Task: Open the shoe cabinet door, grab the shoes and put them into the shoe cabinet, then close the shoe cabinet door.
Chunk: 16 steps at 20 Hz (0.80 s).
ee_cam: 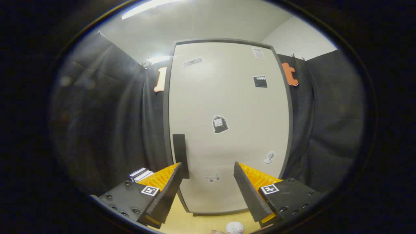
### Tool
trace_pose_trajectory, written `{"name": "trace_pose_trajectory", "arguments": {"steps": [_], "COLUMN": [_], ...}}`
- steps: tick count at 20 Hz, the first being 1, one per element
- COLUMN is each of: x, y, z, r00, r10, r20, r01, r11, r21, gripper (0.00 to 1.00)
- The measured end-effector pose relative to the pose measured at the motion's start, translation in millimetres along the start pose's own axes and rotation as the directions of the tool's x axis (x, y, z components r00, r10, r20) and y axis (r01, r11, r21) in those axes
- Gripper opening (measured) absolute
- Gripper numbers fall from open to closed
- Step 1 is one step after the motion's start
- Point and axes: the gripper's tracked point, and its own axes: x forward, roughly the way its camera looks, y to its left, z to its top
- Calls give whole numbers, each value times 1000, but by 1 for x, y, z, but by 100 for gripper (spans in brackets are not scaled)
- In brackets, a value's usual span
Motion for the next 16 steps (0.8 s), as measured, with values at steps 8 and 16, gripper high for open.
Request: {"name": "trace_pose_trajectory", "arguments": {"steps": [8,16], "x": [60,97], "y": [40,50], "z": [-14,-25], "r00": [999,993], "r10": [-32,-111], "r20": [5,37], "r01": [32,111], "r11": [999,994], "r21": [24,-12], "gripper": [97,96]}}
